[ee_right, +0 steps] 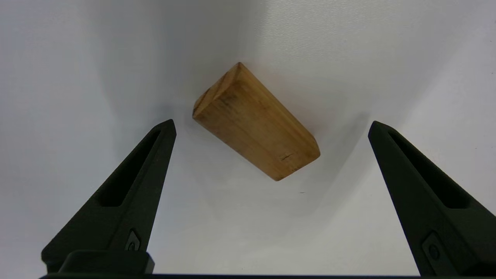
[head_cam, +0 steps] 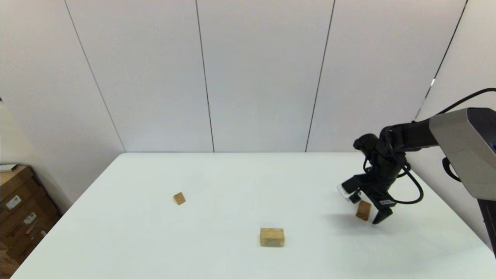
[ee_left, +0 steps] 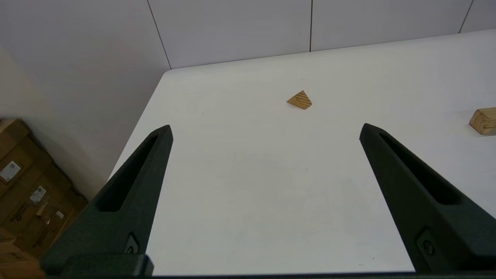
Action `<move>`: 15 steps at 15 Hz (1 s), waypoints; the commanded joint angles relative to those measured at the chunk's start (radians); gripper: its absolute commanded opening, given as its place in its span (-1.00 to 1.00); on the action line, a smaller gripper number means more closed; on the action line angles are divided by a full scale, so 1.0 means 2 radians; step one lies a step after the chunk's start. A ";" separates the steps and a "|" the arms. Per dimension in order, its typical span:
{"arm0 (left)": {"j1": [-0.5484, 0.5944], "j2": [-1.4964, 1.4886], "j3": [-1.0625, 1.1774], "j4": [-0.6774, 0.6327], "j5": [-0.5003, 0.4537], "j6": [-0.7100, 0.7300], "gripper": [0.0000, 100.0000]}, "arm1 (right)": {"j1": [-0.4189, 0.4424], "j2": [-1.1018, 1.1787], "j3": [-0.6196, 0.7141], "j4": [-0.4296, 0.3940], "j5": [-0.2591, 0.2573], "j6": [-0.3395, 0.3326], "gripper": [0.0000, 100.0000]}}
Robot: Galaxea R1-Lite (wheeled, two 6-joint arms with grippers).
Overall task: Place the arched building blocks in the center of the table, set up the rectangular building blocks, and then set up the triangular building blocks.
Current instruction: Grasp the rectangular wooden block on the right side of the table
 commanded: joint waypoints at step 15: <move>0.000 0.000 0.000 0.000 0.000 0.000 1.00 | -0.003 0.009 -0.018 0.003 0.000 -0.005 1.00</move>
